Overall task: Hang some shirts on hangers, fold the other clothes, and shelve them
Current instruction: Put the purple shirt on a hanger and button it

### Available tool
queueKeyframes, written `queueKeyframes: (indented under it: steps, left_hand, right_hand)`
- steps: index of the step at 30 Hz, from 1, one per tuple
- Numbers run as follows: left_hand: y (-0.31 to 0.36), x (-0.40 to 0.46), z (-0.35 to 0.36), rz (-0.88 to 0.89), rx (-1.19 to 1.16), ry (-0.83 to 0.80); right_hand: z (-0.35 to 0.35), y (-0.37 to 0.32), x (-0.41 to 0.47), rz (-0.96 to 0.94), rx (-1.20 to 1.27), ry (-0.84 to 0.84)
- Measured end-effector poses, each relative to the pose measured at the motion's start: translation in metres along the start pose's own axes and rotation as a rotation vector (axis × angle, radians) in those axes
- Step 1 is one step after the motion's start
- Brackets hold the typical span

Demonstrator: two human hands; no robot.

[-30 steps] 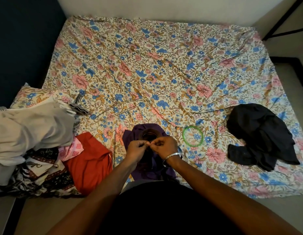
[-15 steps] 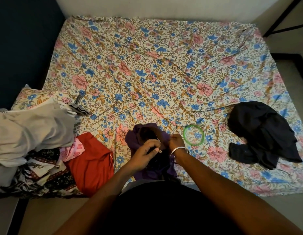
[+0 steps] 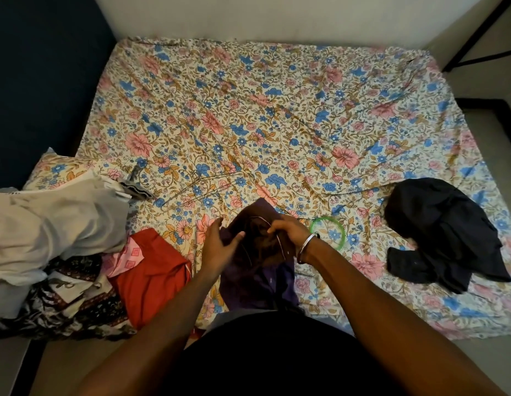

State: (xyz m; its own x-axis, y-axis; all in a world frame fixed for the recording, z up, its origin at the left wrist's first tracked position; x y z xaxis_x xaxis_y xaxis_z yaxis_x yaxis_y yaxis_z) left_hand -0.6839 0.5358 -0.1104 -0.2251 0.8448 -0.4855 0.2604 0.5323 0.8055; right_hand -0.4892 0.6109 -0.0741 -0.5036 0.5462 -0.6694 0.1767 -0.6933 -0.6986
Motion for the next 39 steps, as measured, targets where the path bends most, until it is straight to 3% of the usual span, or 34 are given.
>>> queueKeyframes:
  steps: [2,4,6,9,11,16,20,27,30,35,39]
  left_hand:
    - [0.007,0.018,0.009,-0.072,-0.09,-0.186]
    - [0.028,0.028,0.014,0.005,-0.024,-0.298]
    - [0.053,0.032,0.015,0.141,0.07,-0.31]
    - [0.095,0.035,0.005,0.278,0.094,-0.249]
    - [0.129,0.033,-0.005,0.384,0.126,-0.227]
    - [0.197,0.026,-0.017,0.55,0.221,-0.33]
    - [0.213,0.033,-0.042,0.481,0.231,-0.313]
    - [0.201,0.038,-0.063,0.261,0.24,-0.399]
    - [0.209,0.038,-0.062,0.255,0.067,-0.354]
    - [0.227,0.033,-0.06,0.259,-0.087,-0.262]
    - [0.235,0.026,-0.056,0.237,-0.182,-0.291]
  right_hand:
    - [0.004,-0.022,0.0,-0.126,-0.126,-0.065]
    - [0.002,-0.039,-0.004,-0.2,-0.236,-0.098]
    - [-0.004,-0.051,-0.009,-0.278,-0.181,-0.123]
    - [-0.015,-0.057,-0.019,-0.321,0.121,-0.179]
    - [-0.023,-0.056,-0.021,-0.309,0.086,-0.17]
    - [-0.016,-0.09,-0.02,-0.36,-0.738,-0.111]
    - [-0.019,-0.134,-0.037,-0.582,-0.838,0.013]
    - [-0.053,-0.176,-0.065,-0.814,-0.827,0.491]
    - [-0.054,-0.163,-0.059,-0.778,-0.701,0.397]
    - [-0.023,-0.097,-0.036,-0.533,-0.54,0.125]
    - [-0.002,-0.073,-0.025,-0.512,-0.938,0.089]
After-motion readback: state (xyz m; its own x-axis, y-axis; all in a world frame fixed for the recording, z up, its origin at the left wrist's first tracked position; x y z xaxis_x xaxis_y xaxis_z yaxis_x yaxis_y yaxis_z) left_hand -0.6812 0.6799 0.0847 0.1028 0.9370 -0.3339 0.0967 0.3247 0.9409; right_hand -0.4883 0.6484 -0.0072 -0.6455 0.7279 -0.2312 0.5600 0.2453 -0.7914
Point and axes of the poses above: each hand's wrist, its own x-axis towards the middle knuckle, its own z-axis out of the palm, y = z × x, the point moved 7 cm from there along x, towards the middle knuckle, and after that the axes turned 11 degrees about -y, right-handed, at the moved point
